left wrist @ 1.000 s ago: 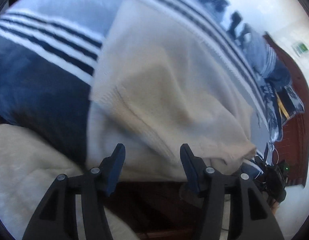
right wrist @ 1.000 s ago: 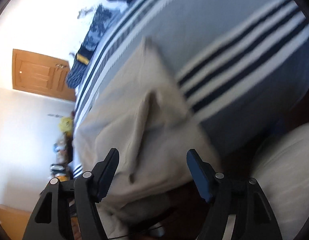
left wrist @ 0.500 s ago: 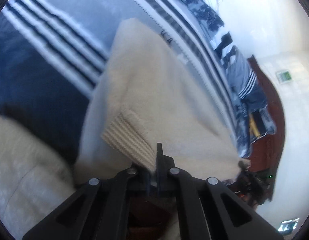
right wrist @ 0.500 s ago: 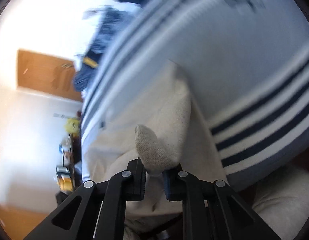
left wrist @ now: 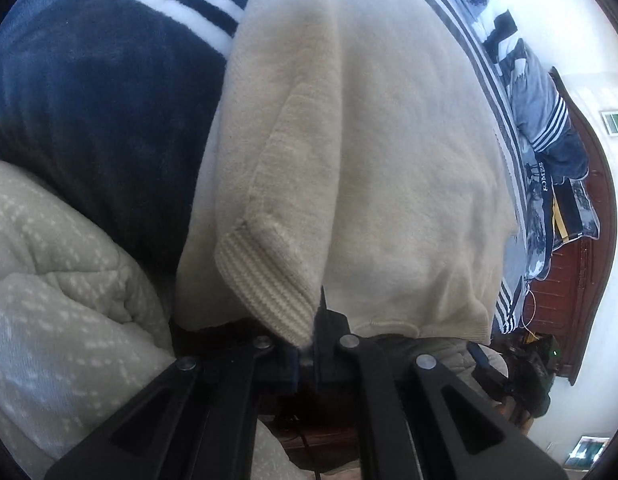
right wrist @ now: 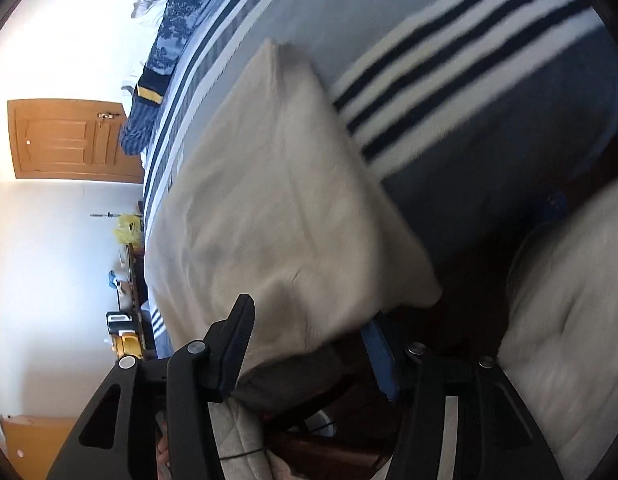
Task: Fold small clothes
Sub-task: 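Grasp the folded sweatshirt edge with the left gripper while the right gripper grasps the cuff, lift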
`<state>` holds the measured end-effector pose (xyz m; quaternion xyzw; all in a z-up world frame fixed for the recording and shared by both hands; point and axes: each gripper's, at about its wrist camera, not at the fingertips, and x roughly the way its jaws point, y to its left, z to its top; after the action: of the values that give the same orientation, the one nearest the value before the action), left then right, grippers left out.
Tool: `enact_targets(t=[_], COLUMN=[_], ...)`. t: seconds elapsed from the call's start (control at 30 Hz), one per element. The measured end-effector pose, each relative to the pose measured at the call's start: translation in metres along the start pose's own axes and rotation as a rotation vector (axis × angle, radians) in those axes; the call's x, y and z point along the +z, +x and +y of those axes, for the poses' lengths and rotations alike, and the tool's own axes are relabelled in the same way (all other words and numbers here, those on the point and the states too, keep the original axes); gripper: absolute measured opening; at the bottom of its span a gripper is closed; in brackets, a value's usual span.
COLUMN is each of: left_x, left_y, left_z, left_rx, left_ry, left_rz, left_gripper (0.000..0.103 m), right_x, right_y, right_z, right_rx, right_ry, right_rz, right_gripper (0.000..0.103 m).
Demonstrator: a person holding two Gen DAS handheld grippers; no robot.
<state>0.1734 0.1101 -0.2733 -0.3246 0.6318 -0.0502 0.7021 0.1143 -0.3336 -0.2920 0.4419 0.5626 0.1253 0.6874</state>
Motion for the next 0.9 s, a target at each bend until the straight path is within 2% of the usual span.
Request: enact_targets(t=[0.03, 0.07, 0.1, 0.13, 0.2, 0.3, 0.37, 0.43, 0.5, 0.57, 0.6, 0.63, 0.67, 0.7, 0.8, 0.83, 0.9], left_x=[0.0, -0.001, -0.003, -0.01, -0.017, -0.025, -0.025, -0.024, -0.026, -0.03, -0.032, -0.036, -0.039, -0.04, -0.026, -0.014, 0.008], left_y=[0.0, -0.003, -0.008, -0.023, -0.034, -0.025, -0.009, 0.0, -0.002, -0.017, -0.028, -0.041, -0.056, -0.067, -0.111, -0.125, -0.139], left_z=[0.001, 0.0, 0.0, 0.013, 0.014, 0.017, 0.007, -0.005, -0.011, -0.018, -0.021, -0.025, -0.032, -0.035, -0.042, -0.044, -0.045], left_rx=[0.009, 0.013, 0.003, -0.017, -0.056, 0.005, 0.074, 0.161, 0.195, 0.184, 0.161, 0.129, 0.109, 0.109, 0.174, 0.185, 0.207], left_ry=[0.006, 0.01, 0.007, 0.0, -0.015, 0.009, 0.05, 0.102, 0.131, 0.155, 0.174, 0.207, 0.241, 0.26, 0.26, 0.257, 0.251], left_rz=[-0.005, -0.009, -0.012, -0.021, -0.04, 0.002, 0.046, 0.055, 0.053, 0.02, 0.002, -0.017, -0.042, -0.065, -0.226, -0.283, -0.368], left_gripper=[0.004, 0.004, 0.004, 0.004, 0.004, 0.004, 0.004, 0.008, 0.014, 0.024, 0.035, 0.046, 0.051, 0.059, 0.075, 0.082, 0.088], right_x=[-0.007, -0.007, -0.005, -0.002, -0.003, -0.011, -0.011, -0.006, -0.001, -0.004, -0.006, -0.008, -0.01, -0.012, -0.013, -0.011, 0.004], right_y=[0.008, 0.013, 0.017, 0.016, -0.001, -0.025, -0.017, 0.003, 0.034, 0.038, 0.035, 0.027, 0.019, 0.007, -0.025, -0.035, -0.053], right_z=[0.002, 0.003, 0.003, 0.001, 0.001, 0.021, 0.024, 0.019, 0.012, 0.017, 0.02, 0.023, 0.027, 0.03, 0.048, 0.058, 0.08], right_rx=[-0.007, -0.04, -0.101, -0.129, -0.135, -0.275, -0.374, -0.464, -0.533, -0.535, -0.532, -0.528, -0.516, -0.487, -0.442, -0.404, -0.304], right_ry=[-0.002, -0.011, -0.021, -0.015, -0.007, -0.116, -0.155, -0.181, -0.187, -0.201, -0.215, -0.222, -0.22, -0.22, -0.294, -0.338, -0.431], right_rz=[0.015, 0.019, 0.016, 0.015, -0.016, -0.055, -0.02, 0.004, 0.098, 0.12, 0.119, 0.109, 0.093, 0.071, 0.021, -0.002, -0.051], right_gripper=[0.057, 0.045, 0.03, 0.005, 0.005, 0.004, 0.004, 0.004, 0.004, 0.008, 0.012, 0.027, 0.041, 0.043, 0.054, 0.059, 0.07])
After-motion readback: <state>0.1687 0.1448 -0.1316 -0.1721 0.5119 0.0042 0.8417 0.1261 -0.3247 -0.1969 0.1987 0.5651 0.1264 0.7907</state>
